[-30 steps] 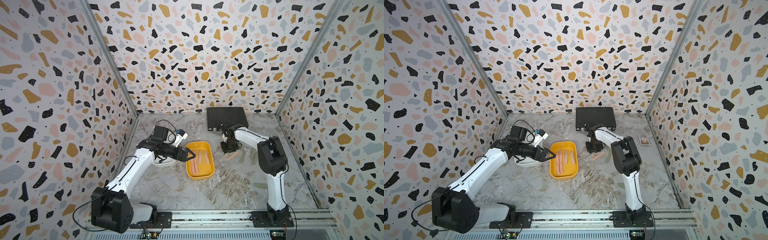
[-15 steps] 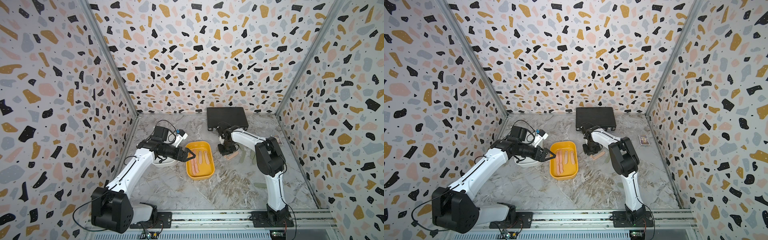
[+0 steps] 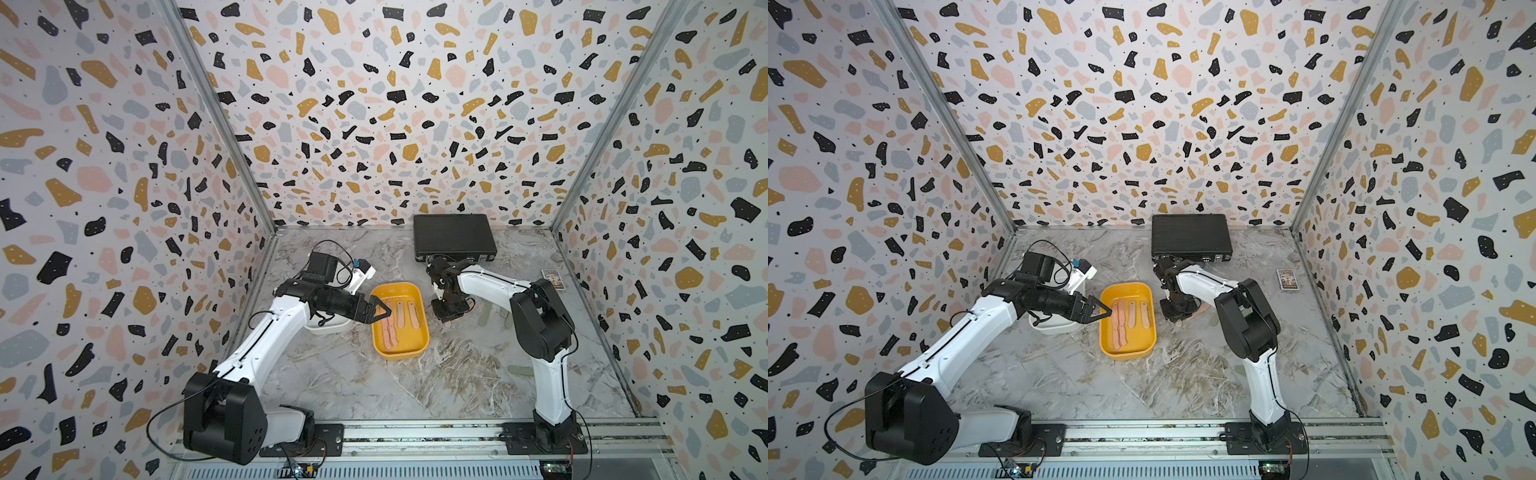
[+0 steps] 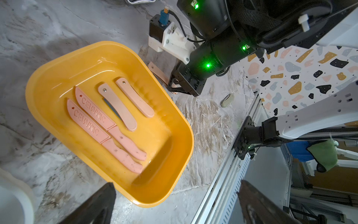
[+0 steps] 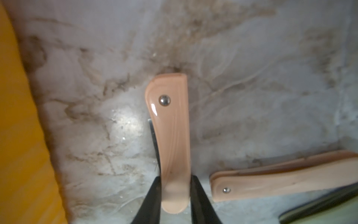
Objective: Place the fruit knives into the storage box by color
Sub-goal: Pick up the fruit knife from the center of the board.
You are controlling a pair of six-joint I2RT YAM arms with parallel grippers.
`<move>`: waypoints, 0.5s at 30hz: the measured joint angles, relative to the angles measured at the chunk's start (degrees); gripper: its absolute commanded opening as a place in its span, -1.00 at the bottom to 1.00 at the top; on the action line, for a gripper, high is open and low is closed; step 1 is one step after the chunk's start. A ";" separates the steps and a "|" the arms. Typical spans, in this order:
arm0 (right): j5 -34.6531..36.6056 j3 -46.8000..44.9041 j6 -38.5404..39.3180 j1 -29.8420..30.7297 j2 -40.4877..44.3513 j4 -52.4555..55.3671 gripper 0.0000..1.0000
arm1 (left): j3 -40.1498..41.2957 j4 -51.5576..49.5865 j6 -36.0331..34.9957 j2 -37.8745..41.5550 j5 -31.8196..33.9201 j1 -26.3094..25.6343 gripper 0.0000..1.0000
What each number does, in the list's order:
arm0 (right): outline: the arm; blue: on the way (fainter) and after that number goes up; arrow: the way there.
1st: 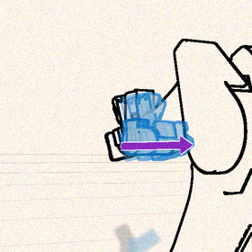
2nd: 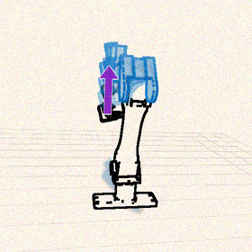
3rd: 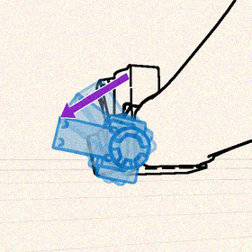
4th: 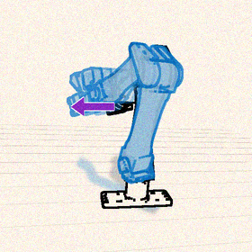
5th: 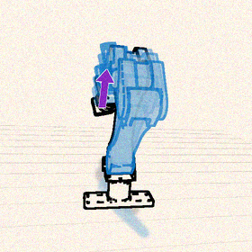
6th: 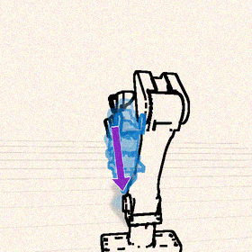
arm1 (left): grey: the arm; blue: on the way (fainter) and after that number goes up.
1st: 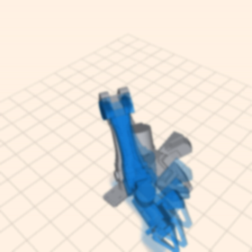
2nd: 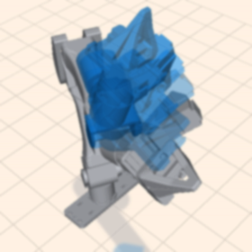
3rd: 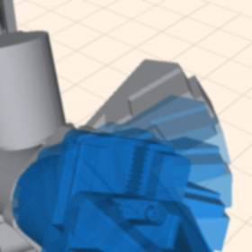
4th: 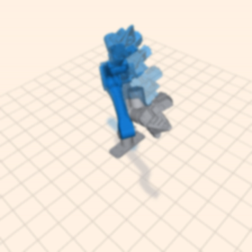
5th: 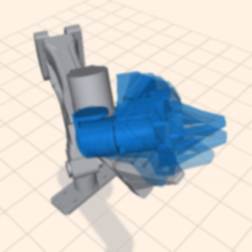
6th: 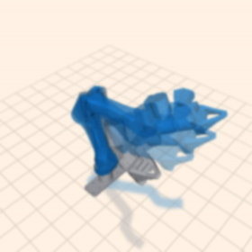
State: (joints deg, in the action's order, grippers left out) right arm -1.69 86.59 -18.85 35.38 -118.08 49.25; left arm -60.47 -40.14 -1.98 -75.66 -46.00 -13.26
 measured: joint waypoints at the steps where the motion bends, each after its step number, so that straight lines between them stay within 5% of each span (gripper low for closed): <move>1: 0.00 -0.50 -0.13 0.04 0.33 -0.02 -0.44 | 0.02 0.00 0.00 -0.04 0.00 0.00 0.98; 15: -0.07 -2.32 -0.63 0.33 1.27 -0.46 -0.24 | 0.11 0.04 -0.07 -0.24 0.04 0.00 0.98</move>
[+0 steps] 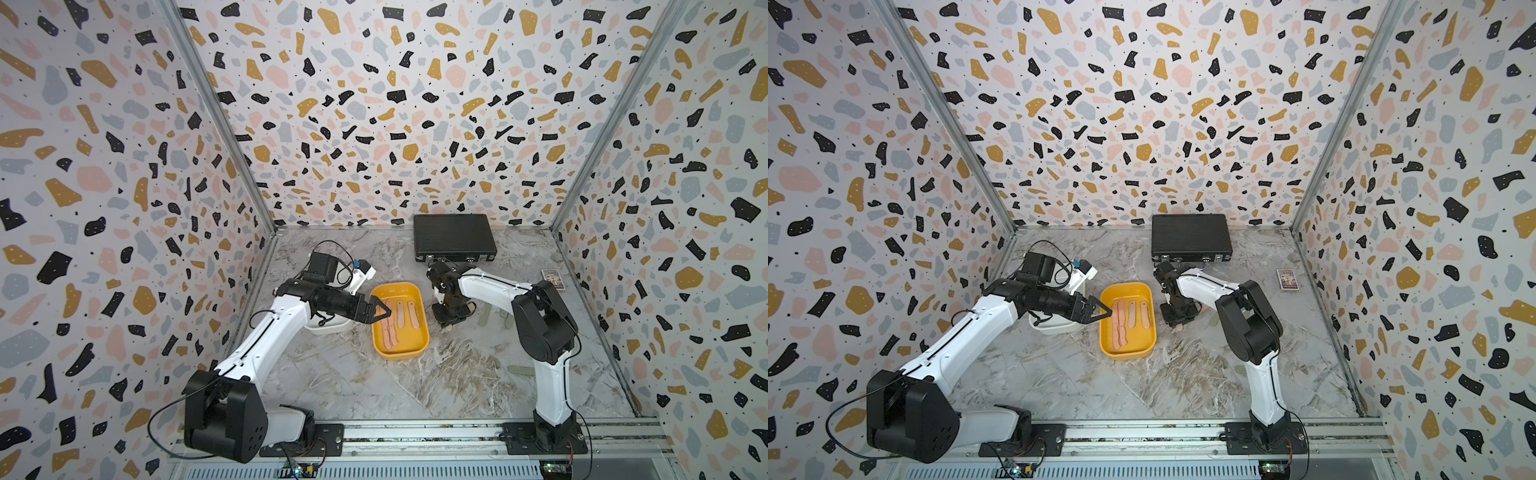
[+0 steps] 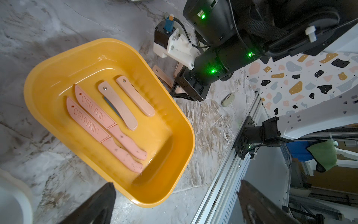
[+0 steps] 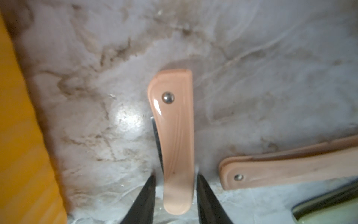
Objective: Place the fruit knives into the storage box by color
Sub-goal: Pick up the fruit knife from the center of the board.
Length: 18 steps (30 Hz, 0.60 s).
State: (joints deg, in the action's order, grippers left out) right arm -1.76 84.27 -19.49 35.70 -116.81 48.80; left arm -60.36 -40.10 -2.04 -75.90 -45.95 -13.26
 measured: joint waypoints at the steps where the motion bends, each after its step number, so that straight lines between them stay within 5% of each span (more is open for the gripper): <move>1: 0.02 -0.22 -0.02 0.00 0.13 -0.02 -0.24 | 0.00 0.02 -0.02 0.00 0.00 0.00 0.98; 18: 0.04 -2.75 -0.22 0.31 1.70 -1.07 -0.23 | 0.00 0.26 -0.13 0.00 0.00 0.00 0.98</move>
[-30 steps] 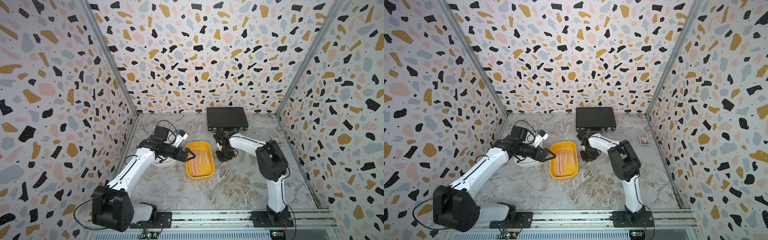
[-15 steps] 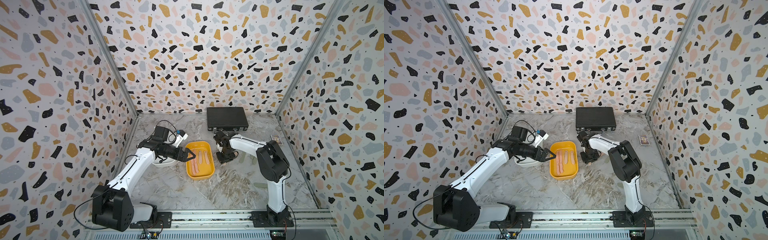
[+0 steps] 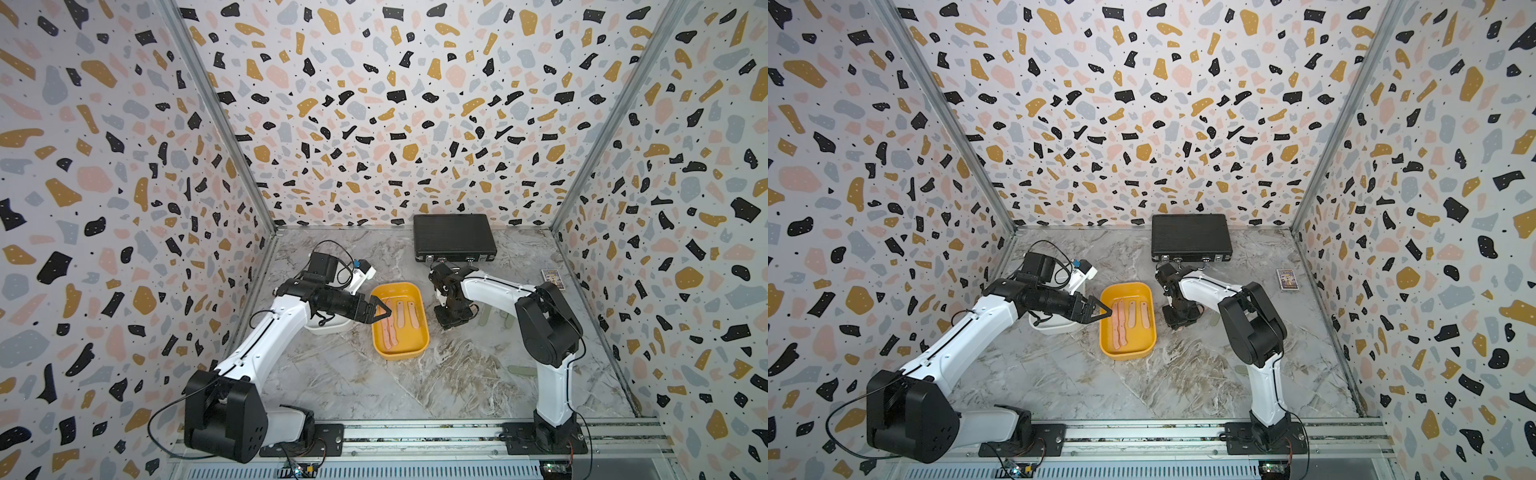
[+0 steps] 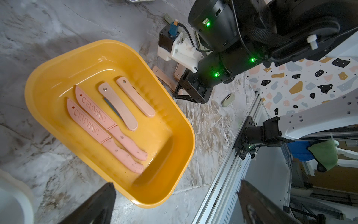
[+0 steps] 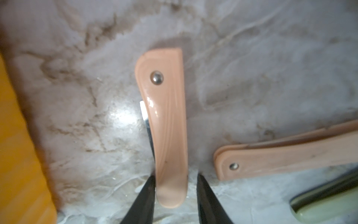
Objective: Place the fruit knives into the storage box by color
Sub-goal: Pick up the fruit knife from the center of the board.
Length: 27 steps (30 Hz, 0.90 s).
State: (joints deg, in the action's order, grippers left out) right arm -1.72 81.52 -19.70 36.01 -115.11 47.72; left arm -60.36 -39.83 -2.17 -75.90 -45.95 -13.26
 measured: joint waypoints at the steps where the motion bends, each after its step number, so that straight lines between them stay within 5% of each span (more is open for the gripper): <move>1: 0.00 0.09 0.00 0.02 -0.07 0.07 -0.23 | 0.00 0.07 0.00 0.00 0.00 0.00 0.98; 27: 0.11 2.05 0.48 0.87 -1.49 1.14 -0.49 | 0.02 0.09 0.00 -0.31 0.02 0.00 0.98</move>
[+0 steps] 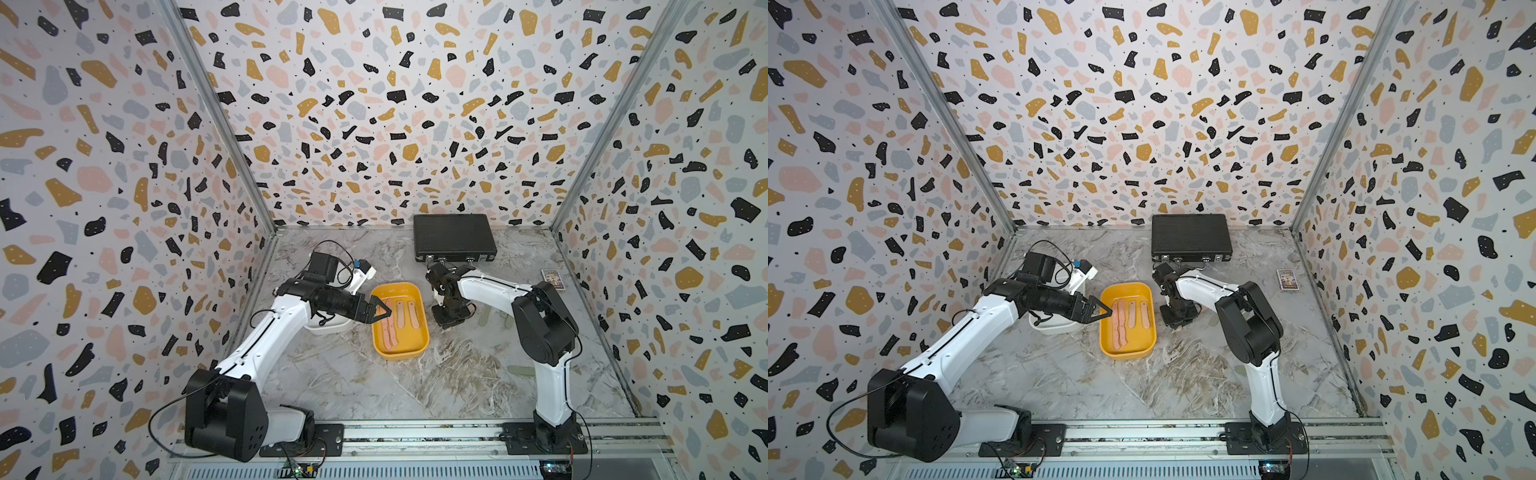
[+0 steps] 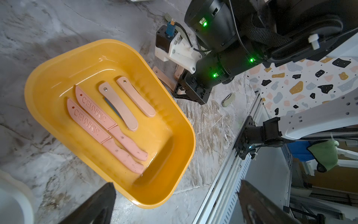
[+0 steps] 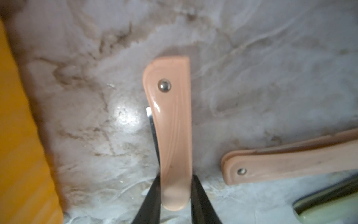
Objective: Place the fruit knives into the storage box by color
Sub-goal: Pick up the fruit knife from the center of the board, then place the fruit knife in the storage box.
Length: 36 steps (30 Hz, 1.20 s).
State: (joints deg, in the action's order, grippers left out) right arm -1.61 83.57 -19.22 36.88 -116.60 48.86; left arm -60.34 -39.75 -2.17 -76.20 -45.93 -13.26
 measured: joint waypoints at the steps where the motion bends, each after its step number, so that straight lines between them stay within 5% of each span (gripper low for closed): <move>1: -0.02 0.02 0.02 0.00 0.00 0.02 -0.50 | -0.02 0.00 0.00 0.00 0.02 0.00 0.98; 23: -0.11 5.64 0.96 0.00 3.17 5.07 -0.51 | -0.02 -0.02 0.04 0.00 1.29 1.92 0.98; 36: -0.35 19.89 1.73 3.32 3.17 10.47 -0.51 | -0.02 -0.04 0.48 2.51 -0.68 9.70 0.98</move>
State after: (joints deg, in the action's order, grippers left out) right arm -1.96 103.46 -17.50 40.21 -113.43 59.33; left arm -60.36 -39.79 -1.69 -73.69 -46.61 -3.55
